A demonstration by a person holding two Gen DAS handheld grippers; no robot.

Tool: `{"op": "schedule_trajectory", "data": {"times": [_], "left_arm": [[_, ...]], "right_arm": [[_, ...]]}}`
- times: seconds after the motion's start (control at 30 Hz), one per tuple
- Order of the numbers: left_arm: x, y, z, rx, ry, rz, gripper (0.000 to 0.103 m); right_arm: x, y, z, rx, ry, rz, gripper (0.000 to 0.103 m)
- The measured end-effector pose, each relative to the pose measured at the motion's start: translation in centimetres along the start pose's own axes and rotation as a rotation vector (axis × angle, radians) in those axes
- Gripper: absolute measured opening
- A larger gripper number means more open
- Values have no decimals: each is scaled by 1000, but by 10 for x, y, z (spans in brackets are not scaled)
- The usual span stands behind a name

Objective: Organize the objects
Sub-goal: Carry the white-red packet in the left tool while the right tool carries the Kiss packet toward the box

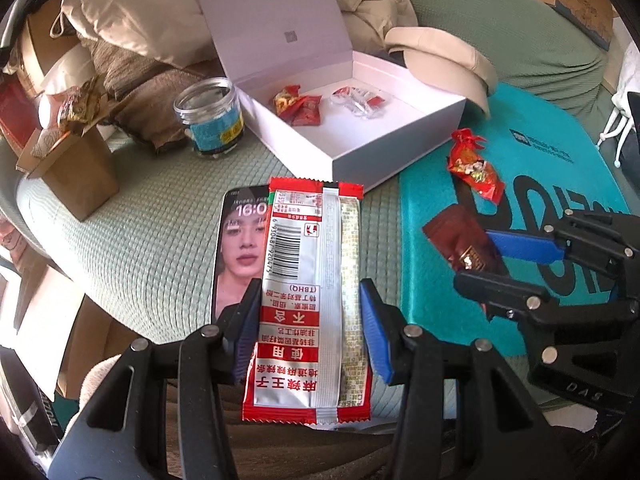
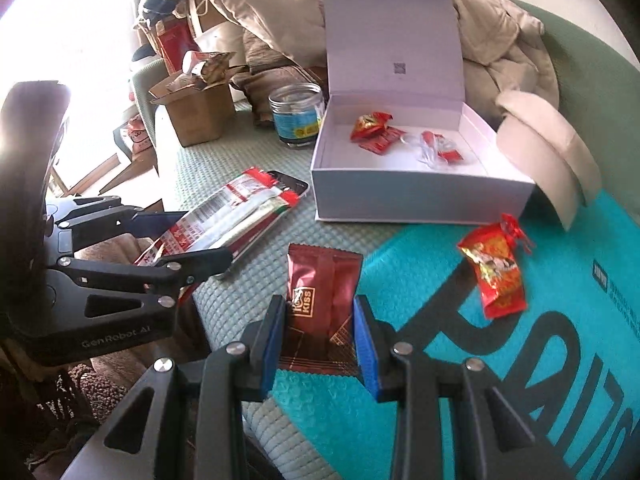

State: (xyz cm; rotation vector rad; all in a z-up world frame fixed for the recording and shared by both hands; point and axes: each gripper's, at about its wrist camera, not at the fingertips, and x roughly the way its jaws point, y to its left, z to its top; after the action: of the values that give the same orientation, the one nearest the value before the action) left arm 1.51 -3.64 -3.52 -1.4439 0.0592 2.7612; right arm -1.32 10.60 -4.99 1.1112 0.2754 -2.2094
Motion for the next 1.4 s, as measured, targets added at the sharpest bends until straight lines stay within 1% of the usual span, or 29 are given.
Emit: {"op": "schedule_trajectory", "data": {"times": [0.37,0.5,0.7,1.03,1.4], "left_arm": [[10,7,30,33,0,-36,46],[16,13,43,35,4,-54,46],[26,19,67,33,3,-64,46],[44,21,104,52,-1,-70,46],[58,16,140,106,-14,-69,46]], "right_arm": [[-1,-10,27,12,-21,-23,34],[1,-15,39,32,-26,-15,34],[8,-25,59,27,-30,-9,34],[17,-51,93,21,-59,-10,34],[24,-77,125,14,-88,-29,34]]}}
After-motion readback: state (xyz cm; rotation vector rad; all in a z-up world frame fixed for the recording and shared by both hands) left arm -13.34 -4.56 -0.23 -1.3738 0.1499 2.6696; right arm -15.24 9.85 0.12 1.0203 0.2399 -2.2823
